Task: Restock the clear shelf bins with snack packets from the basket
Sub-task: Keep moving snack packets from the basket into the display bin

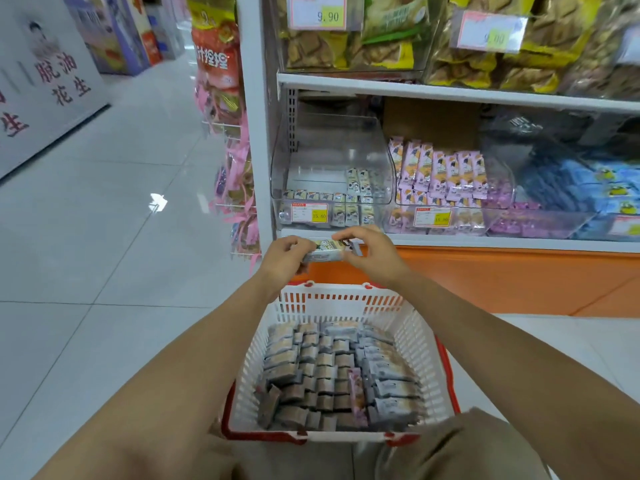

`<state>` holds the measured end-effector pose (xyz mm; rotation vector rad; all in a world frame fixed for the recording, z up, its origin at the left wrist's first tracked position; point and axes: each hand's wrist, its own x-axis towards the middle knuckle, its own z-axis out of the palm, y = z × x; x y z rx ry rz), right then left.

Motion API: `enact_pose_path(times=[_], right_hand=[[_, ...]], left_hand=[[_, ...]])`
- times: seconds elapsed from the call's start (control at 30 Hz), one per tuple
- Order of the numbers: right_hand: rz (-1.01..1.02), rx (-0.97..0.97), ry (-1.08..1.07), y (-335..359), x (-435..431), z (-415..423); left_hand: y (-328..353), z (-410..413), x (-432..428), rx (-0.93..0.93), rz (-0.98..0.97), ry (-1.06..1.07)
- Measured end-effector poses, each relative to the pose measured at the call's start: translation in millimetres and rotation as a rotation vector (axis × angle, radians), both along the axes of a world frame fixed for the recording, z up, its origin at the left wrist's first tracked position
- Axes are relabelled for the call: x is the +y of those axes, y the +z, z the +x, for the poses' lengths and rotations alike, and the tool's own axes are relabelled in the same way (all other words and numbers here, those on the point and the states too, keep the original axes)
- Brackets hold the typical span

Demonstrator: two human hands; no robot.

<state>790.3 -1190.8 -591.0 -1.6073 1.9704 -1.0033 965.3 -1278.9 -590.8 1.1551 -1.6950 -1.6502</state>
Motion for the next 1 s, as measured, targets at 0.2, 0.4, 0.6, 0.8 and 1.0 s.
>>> enact_pose_path(times=[0.2, 0.4, 0.6, 0.8, 1.0], right_hand=[[-0.047, -0.019, 0.039, 8, -19, -9], [-0.182, 0.061, 0.049, 12, -36, -13], [-0.242, 0.179, -0.151, 27, -59, -26], [-0.165, 0.293, -0.314, 38, -99, -39], [0.023, 0.366, -0.41, 34, -155, -58]], left_hand=[[6, -15, -30, 0.076, -0.097, 0.1], [11, -21, -50, 0.056, -0.294, 0.095], [3, -17, -75, -0.392, -1.074, -0.046], [-28, -10, -91, -0.625, -1.237, -0.236], [-53, -17, -101, -0.588, -1.42, -0.15]])
